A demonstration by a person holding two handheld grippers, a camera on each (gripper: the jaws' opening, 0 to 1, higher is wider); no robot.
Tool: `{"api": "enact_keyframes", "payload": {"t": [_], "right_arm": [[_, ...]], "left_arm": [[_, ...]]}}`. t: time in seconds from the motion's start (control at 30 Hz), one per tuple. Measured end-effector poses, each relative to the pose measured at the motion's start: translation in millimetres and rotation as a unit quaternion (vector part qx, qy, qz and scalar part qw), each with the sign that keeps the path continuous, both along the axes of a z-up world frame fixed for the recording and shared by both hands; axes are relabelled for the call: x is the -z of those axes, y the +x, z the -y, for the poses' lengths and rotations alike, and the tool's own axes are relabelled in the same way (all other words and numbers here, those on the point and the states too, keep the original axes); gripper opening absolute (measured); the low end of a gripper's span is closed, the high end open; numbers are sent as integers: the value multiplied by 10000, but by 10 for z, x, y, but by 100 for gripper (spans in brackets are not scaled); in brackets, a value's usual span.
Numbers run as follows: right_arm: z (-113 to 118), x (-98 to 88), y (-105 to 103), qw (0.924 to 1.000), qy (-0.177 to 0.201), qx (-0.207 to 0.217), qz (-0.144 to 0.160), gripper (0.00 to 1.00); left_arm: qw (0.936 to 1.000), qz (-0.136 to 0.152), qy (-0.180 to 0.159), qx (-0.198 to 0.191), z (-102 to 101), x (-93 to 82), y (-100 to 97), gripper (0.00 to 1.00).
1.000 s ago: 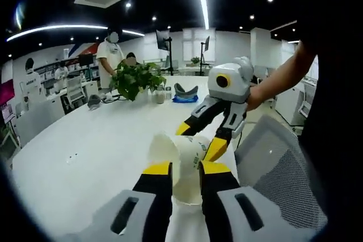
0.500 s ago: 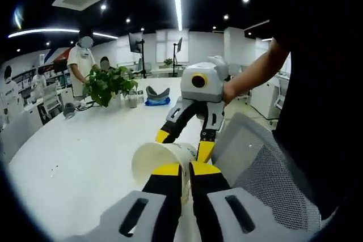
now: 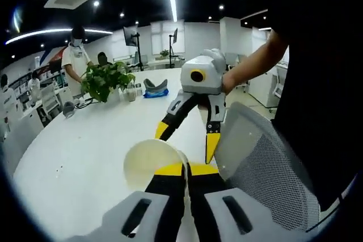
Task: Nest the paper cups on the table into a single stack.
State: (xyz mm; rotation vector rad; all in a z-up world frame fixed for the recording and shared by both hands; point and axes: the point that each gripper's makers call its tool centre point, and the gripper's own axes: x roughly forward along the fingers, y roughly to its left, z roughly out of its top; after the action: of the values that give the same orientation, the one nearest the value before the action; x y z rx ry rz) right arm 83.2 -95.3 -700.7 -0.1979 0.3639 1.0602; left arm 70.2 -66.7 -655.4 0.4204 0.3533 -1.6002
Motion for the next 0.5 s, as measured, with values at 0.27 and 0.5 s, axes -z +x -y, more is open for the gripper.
{"api": "enact_keyframes", "payload": {"t": [0.27, 0.5], "right_arm": [[78, 76, 2, 9998, -60, 142, -106, 59], [98, 121, -15, 9997, -63, 187, -142, 58]], "left_arm": [[9990, 161, 426, 33, -14, 187, 17, 0], [9971, 251, 712, 86, 36, 332, 36, 0]]}}
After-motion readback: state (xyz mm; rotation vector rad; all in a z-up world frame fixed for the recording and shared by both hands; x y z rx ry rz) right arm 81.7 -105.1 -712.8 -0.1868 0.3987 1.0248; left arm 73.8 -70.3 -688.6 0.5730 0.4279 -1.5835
